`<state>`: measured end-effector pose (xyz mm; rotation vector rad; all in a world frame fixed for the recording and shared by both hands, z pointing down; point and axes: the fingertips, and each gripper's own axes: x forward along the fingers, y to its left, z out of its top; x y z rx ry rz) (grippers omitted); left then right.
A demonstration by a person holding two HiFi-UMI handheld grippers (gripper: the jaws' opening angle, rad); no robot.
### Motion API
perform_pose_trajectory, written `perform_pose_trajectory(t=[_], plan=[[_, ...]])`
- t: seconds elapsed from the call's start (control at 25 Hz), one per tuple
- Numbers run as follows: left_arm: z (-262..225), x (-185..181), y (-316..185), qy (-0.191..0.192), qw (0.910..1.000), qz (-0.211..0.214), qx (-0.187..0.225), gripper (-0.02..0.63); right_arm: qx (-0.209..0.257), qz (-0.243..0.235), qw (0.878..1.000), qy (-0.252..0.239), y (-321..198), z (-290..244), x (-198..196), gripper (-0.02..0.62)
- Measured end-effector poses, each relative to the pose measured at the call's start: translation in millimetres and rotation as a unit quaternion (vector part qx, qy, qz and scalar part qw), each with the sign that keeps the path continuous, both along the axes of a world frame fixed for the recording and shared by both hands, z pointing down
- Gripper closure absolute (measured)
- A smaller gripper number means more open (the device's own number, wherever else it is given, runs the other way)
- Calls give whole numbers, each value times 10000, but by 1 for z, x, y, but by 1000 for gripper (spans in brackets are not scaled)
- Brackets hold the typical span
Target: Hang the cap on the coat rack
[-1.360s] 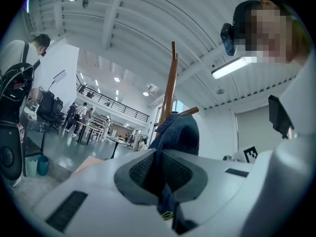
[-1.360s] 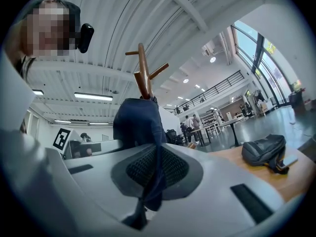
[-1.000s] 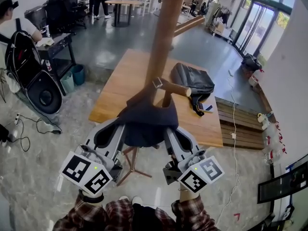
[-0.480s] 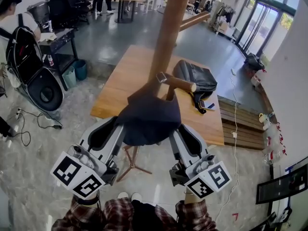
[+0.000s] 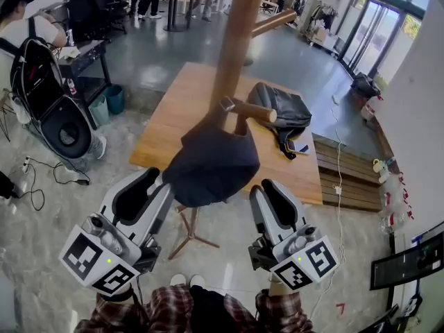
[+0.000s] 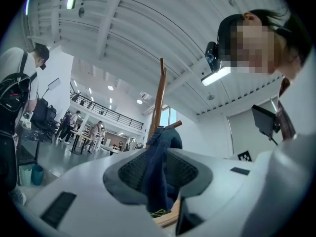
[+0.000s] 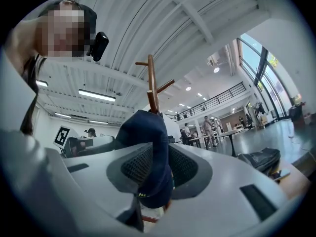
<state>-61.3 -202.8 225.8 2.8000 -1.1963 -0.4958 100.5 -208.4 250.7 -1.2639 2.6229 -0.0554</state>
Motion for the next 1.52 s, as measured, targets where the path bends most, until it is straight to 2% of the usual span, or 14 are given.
perform_pose_trajectory(t=[0.16,0.28,0.48,0.6,0.8,0.88,0.96,1.0,1.52], plan=[[-8,-2,12,-20,10000,-84,49,499,7,-44,9998,188,9,0,-7,506],[2,6,14,-233,9994,-192,-160,499,-6,-143,9990,417,16,2,-19,506],[28,34,29,-627,9970,34,-450,500,-163,-478,9969,603,30,15,-42,506],[44,42,33,-788,9949,24,-625,500,-223,-550,9962,637,36,24,-49,508],[58,49,41,-767,9942,-18,-754,503,-326,-686,9942,758,46,39,-55,515],[62,55,44,-762,9941,-21,-766,509,-332,-658,9942,785,48,43,-54,540],[67,60,47,-804,9938,-61,-761,584,-345,-635,9944,773,51,47,-51,576],[69,62,48,-831,9936,-76,-768,595,-362,-644,9943,774,52,49,-50,583],[87,79,51,-848,9924,-117,-888,595,-541,-748,9925,797,56,69,-38,584]])
